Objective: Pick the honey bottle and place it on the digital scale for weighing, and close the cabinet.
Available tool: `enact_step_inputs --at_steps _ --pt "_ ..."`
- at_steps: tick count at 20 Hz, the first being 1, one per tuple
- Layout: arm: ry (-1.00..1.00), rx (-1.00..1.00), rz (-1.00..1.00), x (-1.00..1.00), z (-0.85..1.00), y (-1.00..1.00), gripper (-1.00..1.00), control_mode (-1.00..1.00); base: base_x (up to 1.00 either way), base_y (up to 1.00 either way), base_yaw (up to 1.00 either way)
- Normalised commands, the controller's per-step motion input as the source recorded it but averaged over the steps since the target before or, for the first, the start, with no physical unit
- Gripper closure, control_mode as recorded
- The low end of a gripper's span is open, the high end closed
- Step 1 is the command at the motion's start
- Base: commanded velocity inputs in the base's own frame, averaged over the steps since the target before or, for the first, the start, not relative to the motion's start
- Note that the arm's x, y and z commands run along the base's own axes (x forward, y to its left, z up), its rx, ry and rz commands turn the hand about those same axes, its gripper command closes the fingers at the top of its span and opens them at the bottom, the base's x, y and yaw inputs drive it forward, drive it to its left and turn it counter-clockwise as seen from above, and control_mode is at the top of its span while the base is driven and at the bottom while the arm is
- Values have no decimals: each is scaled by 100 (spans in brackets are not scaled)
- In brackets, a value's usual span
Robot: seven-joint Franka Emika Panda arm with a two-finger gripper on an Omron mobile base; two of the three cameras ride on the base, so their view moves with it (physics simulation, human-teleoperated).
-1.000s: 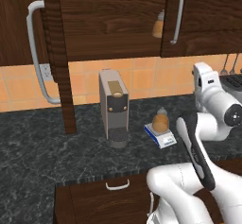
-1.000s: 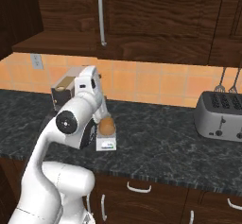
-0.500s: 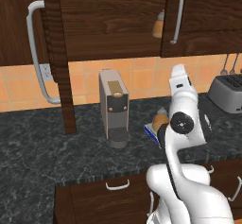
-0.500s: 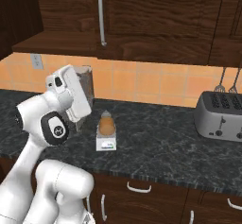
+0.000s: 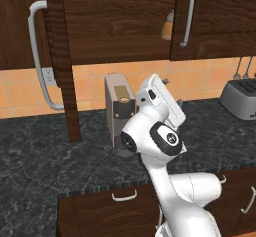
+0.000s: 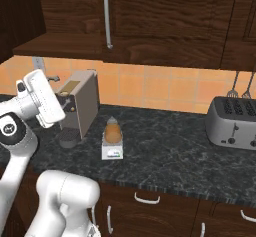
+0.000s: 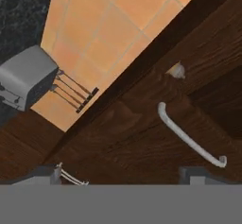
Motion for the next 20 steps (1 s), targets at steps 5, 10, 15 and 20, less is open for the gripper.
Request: enact_step_inputs --at_steps 5,10,15,20 --pt "-2 -28 -19 -7 -4 70 -100 -100 0 0 0" --pt "0 -17 -16 -14 0 76 -100 -100 0 0 0" --pt "0 -17 -11 -3 0 92 -100 -100 0 0 0" --pt "0 -16 -1 0 -11 85 -100 -100 0 0 0"
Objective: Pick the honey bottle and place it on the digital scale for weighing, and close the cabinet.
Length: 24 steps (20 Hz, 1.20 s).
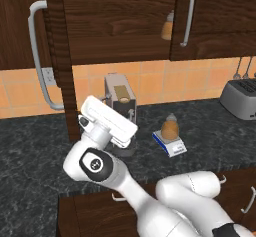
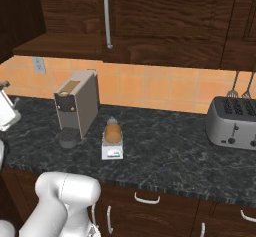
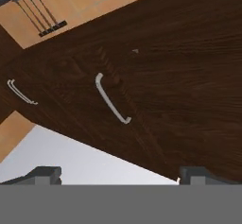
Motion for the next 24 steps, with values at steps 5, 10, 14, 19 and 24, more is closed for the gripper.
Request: enact_step_inputs --at_steps 5,10,14,19,24 --pt "0 -13 0 0 -22 71 -100 -100 0 0 0" --pt "0 -8 1 2 -15 61 -100 -100 0 0 0" --pt "0 -1 0 4 -1 70 -100 -100 0 0 0" --pt "0 0 0 4 0 68 -100 -100 0 0 0" --pt "-3 0 -1 0 10 41 -100 -100 0 0 0"
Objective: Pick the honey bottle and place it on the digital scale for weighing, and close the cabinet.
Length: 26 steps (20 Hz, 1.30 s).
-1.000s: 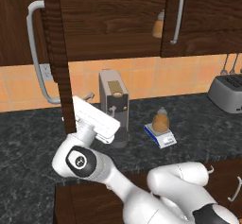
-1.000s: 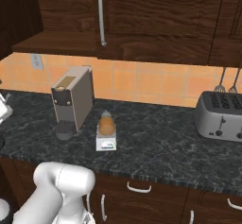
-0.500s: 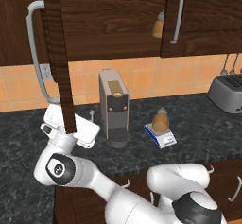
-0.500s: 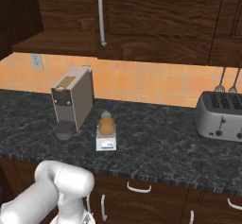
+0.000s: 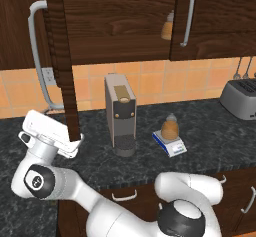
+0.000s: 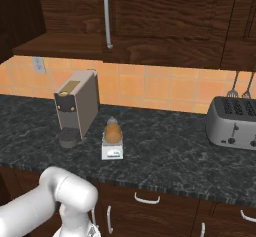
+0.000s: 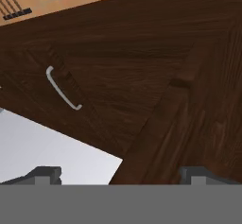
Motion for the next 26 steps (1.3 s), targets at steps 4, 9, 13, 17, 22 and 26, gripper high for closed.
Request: enact_step_inputs --at_steps 4,9,13,17,22,26 --pt "-13 0 -7 0 38 4 -100 -100 0 0 0" --pt "-9 0 -9 0 41 1 -100 -100 0 0 0" --pt "-5 1 -7 0 30 -16 -100 -100 0 0 0" --pt "-4 10 0 0 27 -44 -100 -100 0 0 0" --pt "0 14 4 0 23 -62 -100 -100 0 0 0" --pt "0 13 24 5 13 -63 -100 -100 0 0 0"
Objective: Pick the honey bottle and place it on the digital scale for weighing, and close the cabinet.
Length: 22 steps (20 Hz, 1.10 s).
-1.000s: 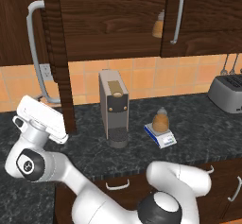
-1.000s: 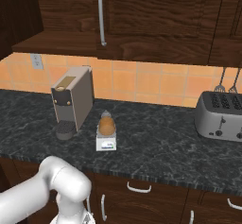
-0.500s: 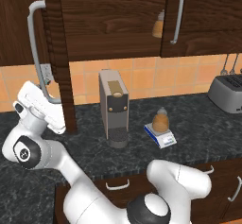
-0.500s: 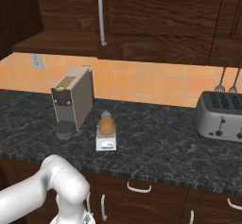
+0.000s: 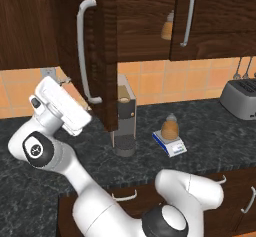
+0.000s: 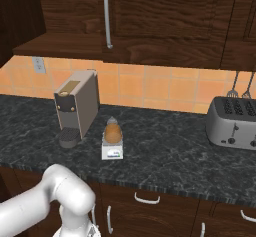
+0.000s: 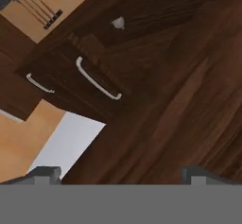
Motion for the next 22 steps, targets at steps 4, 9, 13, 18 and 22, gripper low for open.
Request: enact_step_inputs --at_steps 4,9,13,18,22 --pt "0 12 36 21 9 -61 -100 -100 0 0 0" --pt "0 12 45 32 6 -60 -100 -100 0 0 0" --pt "1 13 49 41 9 -55 -100 -100 0 0 0" --pt "3 13 50 45 6 -52 -100 -100 0 0 0" --pt "8 16 41 54 11 -33 -100 -100 0 0 0"
